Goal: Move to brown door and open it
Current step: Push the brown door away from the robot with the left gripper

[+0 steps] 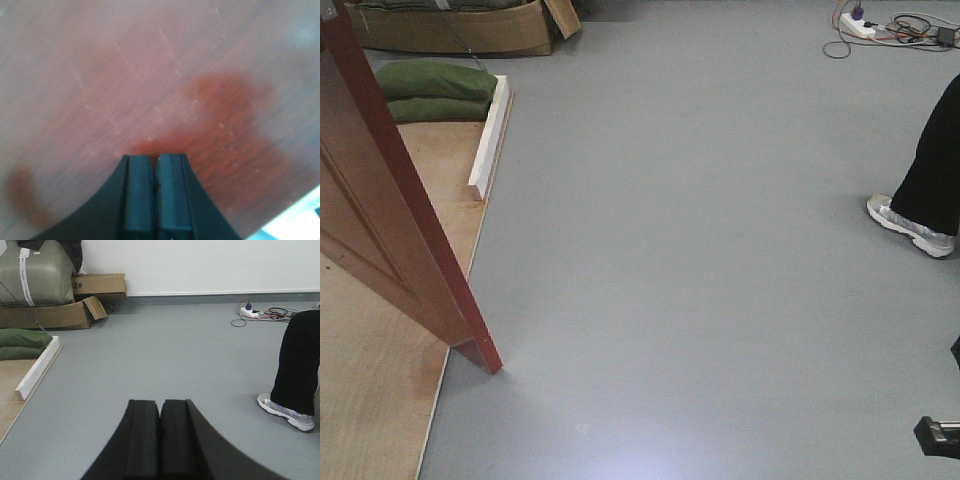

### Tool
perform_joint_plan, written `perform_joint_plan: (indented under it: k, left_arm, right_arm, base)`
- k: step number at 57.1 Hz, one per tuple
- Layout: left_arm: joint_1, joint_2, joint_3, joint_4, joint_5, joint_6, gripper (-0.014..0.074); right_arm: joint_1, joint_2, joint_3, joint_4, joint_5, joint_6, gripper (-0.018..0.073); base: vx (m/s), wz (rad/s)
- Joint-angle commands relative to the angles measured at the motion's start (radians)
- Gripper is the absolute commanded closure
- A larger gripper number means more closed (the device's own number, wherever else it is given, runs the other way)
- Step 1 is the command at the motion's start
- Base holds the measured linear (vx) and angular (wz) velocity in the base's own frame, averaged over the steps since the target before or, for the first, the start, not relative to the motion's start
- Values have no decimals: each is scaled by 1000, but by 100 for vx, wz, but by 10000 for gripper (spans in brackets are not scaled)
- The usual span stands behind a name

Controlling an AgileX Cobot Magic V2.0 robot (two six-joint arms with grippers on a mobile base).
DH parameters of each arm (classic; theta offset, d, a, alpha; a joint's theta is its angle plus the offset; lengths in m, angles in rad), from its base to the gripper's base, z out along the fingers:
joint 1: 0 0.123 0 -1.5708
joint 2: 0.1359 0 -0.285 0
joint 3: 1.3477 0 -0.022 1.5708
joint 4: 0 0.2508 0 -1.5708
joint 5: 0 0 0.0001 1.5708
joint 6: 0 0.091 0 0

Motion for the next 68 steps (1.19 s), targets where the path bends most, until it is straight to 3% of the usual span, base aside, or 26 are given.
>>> perform_joint_plan:
  k: [1,68]
  left_arm:
    - [-9,-60,-28,-49,-40,2,600]
    - [-9,-60,-28,-49,-40,2,600]
  right_arm:
    - [-5,-11,6,0,-83,-6,559]
    - [-5,-11,6,0,-83,-6,559]
  base:
    - [0,0]
    - [0,0]
